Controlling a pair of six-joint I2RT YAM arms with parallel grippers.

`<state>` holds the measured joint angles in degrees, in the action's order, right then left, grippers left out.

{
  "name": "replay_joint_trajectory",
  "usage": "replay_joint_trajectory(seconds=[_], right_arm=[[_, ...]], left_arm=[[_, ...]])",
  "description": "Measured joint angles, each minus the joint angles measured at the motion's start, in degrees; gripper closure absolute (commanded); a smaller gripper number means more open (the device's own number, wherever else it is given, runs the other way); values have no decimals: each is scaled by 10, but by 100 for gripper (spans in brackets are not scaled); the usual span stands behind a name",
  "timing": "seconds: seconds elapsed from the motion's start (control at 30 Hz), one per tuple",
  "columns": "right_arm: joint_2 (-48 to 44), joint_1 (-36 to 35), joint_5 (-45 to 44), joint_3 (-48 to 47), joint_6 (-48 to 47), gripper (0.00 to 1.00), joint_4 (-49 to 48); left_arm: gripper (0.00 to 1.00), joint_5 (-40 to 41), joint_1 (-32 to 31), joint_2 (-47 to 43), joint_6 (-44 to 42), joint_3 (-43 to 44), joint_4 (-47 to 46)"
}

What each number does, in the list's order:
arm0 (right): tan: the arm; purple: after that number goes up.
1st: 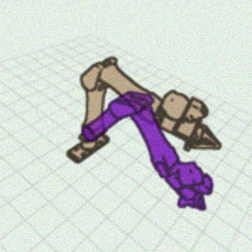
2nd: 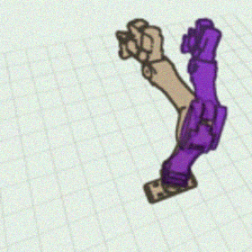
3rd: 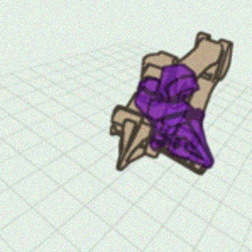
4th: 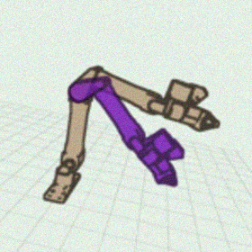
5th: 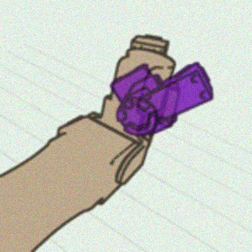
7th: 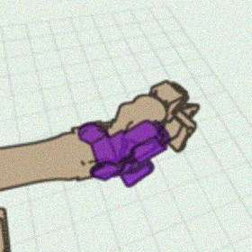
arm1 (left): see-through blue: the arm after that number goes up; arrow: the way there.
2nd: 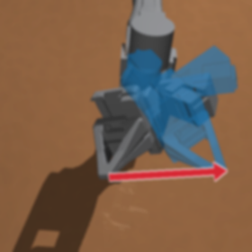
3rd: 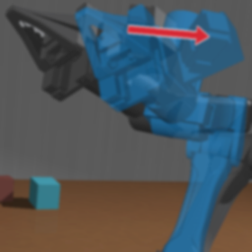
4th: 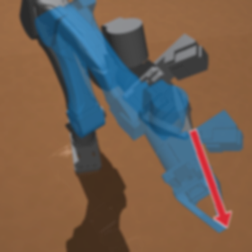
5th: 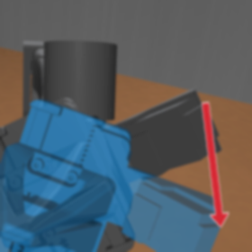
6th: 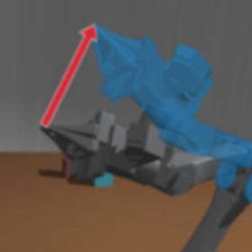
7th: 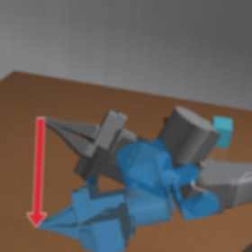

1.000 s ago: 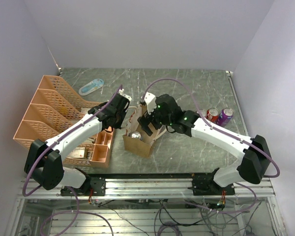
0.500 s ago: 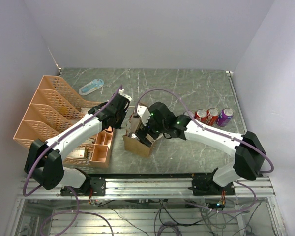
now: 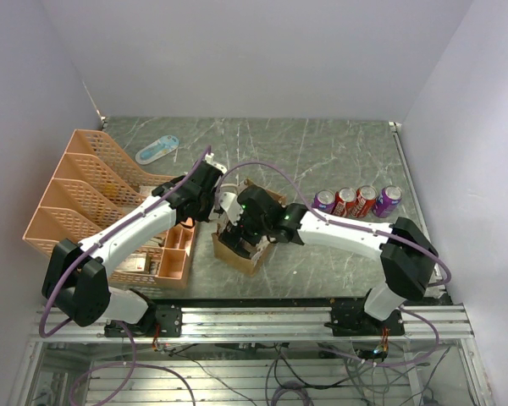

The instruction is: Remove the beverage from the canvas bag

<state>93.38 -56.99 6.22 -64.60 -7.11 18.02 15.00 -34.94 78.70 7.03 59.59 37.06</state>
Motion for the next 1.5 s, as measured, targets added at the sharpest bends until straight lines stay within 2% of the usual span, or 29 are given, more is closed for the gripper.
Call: replay_joint_trajectory(seconds=[0.5, 0.9, 1.17, 1.5], right_arm=[[29, -11, -32, -3, 8, 6, -46], [51, -15, -21, -21, 13, 37, -44], [51, -15, -17, -22, 12, 69, -43], [33, -16, -25, -3, 11, 94, -52]], left_arm=[[93, 1, 1, 0, 0, 0, 0], [93, 18, 10, 0, 3, 0, 1], [93, 19, 10, 0, 3, 0, 1], [93, 12, 4, 0, 2, 0, 0]])
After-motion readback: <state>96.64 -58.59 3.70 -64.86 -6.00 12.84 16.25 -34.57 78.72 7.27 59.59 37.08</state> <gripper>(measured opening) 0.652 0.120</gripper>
